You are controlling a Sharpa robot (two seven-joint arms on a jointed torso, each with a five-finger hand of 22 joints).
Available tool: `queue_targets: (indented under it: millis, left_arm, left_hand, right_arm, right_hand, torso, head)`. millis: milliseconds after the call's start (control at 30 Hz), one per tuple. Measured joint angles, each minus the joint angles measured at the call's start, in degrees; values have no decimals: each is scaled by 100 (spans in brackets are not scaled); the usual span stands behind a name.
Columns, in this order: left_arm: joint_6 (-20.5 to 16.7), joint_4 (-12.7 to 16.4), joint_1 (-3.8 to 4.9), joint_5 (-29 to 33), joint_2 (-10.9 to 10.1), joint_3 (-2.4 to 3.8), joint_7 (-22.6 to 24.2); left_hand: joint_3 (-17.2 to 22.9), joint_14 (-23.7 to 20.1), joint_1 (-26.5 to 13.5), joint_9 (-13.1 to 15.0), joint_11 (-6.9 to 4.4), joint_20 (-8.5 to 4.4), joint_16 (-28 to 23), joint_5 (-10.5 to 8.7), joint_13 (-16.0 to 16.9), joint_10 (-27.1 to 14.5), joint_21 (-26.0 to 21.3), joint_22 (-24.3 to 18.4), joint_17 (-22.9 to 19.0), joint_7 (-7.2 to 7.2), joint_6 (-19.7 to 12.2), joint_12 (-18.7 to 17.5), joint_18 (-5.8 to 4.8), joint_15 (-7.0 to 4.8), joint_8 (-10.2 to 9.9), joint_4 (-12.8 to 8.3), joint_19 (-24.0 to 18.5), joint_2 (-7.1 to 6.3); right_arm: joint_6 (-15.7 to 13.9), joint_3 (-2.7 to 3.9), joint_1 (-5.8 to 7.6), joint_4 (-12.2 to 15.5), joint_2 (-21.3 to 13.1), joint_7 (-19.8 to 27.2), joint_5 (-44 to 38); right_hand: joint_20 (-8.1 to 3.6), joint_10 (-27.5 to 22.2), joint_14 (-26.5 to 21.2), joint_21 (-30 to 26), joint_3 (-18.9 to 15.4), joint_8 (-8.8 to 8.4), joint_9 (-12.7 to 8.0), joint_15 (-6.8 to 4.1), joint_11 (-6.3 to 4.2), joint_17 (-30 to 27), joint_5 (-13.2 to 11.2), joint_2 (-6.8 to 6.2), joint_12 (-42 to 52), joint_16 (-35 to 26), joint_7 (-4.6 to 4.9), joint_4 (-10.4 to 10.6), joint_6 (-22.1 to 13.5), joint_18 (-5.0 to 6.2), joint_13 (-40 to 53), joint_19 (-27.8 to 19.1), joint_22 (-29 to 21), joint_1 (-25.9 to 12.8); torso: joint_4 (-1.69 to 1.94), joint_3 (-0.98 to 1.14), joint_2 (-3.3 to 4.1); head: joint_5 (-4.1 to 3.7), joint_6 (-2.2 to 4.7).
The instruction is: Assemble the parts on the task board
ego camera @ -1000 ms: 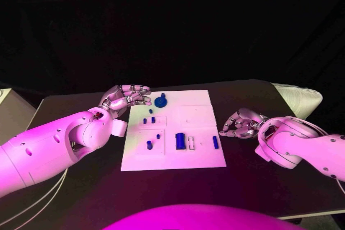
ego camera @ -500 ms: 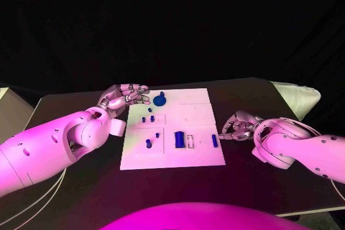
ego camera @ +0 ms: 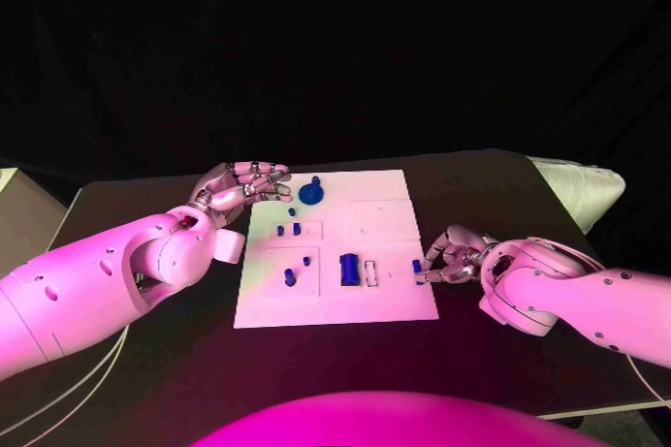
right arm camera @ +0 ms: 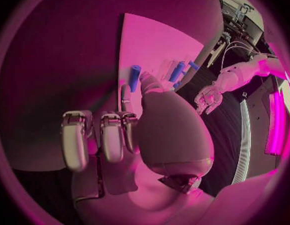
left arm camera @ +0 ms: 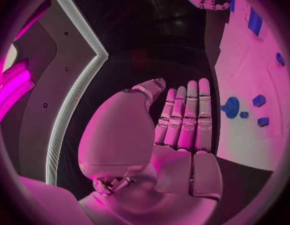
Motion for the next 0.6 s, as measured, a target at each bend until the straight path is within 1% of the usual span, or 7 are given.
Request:
queue_targets:
  millis: [67,167,267,333,400,433,600]
  left_arm:
    - [2,0,-1,0,0,0,-3]
    - [5,-2,-1,-1,0,0,-7]
    - [7,-3,-2,-1,0,0,-9]
    - [9,-4,-2,-2,0,0,-11]
    - [11,-4,-2,-2,0,0,-13]
    - [12,-4,-3,-2,0,0,-13]
    - [17,-4,-3,-3,-1,0,-17]
  left_hand:
    - [0,0,0,0,0,0,0,0,0,0,0,0,0,0,0,0,0,0,0,0,0,0]
    - [0,0,0,0,0,0,0,0,0,0,0,0,0,0,0,0,0,0,0,0,0,0]
    - [0,0,0,0,0,0,0,0,0,0,0,0,-1,0,0,0,0,0,0,0,0,0]
    - [0,0,0,0,0,0,0,0,0,0,0,0,-1,0,0,0,0,0,0,0,0,0]
    - [0,0,0,0,0,0,0,0,0,0,0,0,-1,0,0,0,0,0,0,0,0,0]
    - [0,0,0,0,0,0,0,0,0,0,0,-2,0,0,0,0,0,0,0,0,0,0]
    - [0,0,0,0,0,0,0,0,0,0,0,-8,8,0,0,0,0,0,0,0,0,0]
  right_arm:
    - [-3,0,-6,-6,19,-21,0]
    - [-7,0,-10,-16,40,-48,-1]
    - [-8,0,-12,-26,66,-65,-8]
    - [-8,0,-13,-40,86,-75,-17]
    - [-7,0,-14,-66,111,-86,-30]
    - [-6,0,-16,-79,122,-90,-39]
    - [0,5,-30,-146,180,-112,-118]
  right_hand:
    - [0,0,0,0,-16,0,5,0,0,0,0,38,0,0,0,-16,0,0,0,0,0,-38]
    - [0,0,0,0,-16,0,10,0,0,0,0,15,0,0,-22,-16,22,0,0,0,0,-60]
    - [0,0,0,0,-25,0,15,0,0,0,0,15,0,0,-23,-6,23,1,0,0,-1,-60]
    - [0,0,0,0,-31,0,15,0,0,0,0,37,0,0,-23,0,23,0,-1,0,-1,-83]
    - [0,0,0,0,-31,0,15,0,0,-1,0,37,0,0,-3,0,43,0,-1,0,-1,-83]
    - [0,0,0,0,-31,0,21,0,0,-1,0,37,0,0,-18,0,59,0,-1,0,-1,-83]
    - [0,0,0,0,-31,4,45,0,0,-1,0,37,0,0,-24,0,65,0,-1,0,-1,-83]
  torso:
    - [0,0,0]
    - [0,0,0]
    - [-1,0,0]
    - [-2,0,0]
    - [-2,0,-1]
    - [-2,0,-1]
    - [-2,0,-2]
  head:
    - [9,-7]
    - [12,-17]
    - [13,-25]
    - [13,-28]
    - [13,-29]
    - [13,-31]
    - [13,-37]
